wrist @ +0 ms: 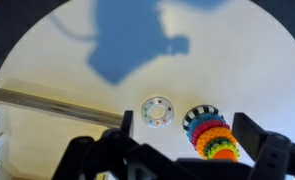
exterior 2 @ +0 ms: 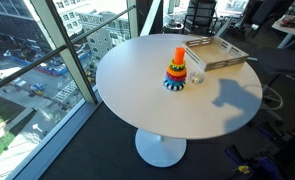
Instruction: Put the circular object on the orange object
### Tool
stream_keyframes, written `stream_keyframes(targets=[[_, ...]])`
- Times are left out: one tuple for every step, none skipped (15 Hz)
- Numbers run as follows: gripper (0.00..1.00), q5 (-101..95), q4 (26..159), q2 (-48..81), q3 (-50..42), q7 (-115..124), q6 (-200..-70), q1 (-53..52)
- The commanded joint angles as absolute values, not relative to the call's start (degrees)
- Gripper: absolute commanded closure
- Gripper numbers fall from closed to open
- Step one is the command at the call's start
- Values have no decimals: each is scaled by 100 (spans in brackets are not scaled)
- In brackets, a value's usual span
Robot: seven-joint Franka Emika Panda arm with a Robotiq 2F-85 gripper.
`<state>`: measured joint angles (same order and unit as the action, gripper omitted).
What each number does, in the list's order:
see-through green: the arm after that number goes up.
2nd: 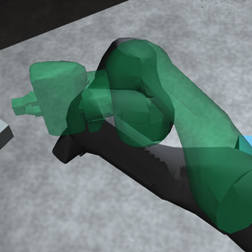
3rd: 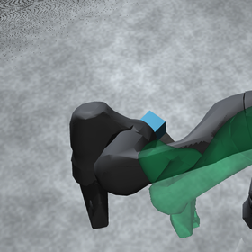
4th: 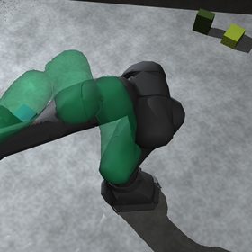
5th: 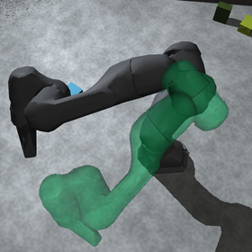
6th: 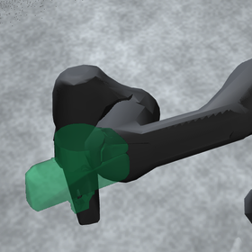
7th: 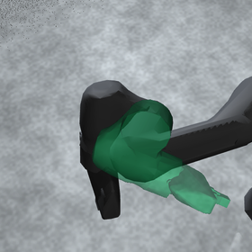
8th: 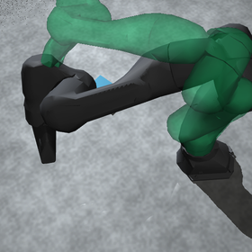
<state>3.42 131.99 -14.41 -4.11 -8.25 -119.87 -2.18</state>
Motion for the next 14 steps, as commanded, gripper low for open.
stream_keyframes(targets=[[0, 235, 13182, -1153, -302, -657, -12361, -95], [0, 243, 13179, -1069, -303, -662, -12423, -90], [0, 261, 13168, -973, -308, -659, -12460, -86], [0, 340, 13143, -931, -323, -740, -12384, -100], [0, 357, 13204, -1025, -323, -817, -12364, -109], [0, 357, 13203, -968, -321, -816, -12365, -107], [0, 356, 13201, -932, -320, -816, -12367, -106], [0, 356, 13201, -919, -320, -816, -12367, -106], [0, 356, 13199, -919, -320, -816, -12367, -106], [0, 356, 13196, -919, -320, -816, -12367, -105], [0, 356, 13195, -919, -320, -816, -12367, -105], [0, 335, 13158, -860, -317, -640, -12391, -80], [0, 354, 13126, -794, -316, -497, -12476, -62], [0, 368, 13054, -691, -322, -502, -12402, -61]])
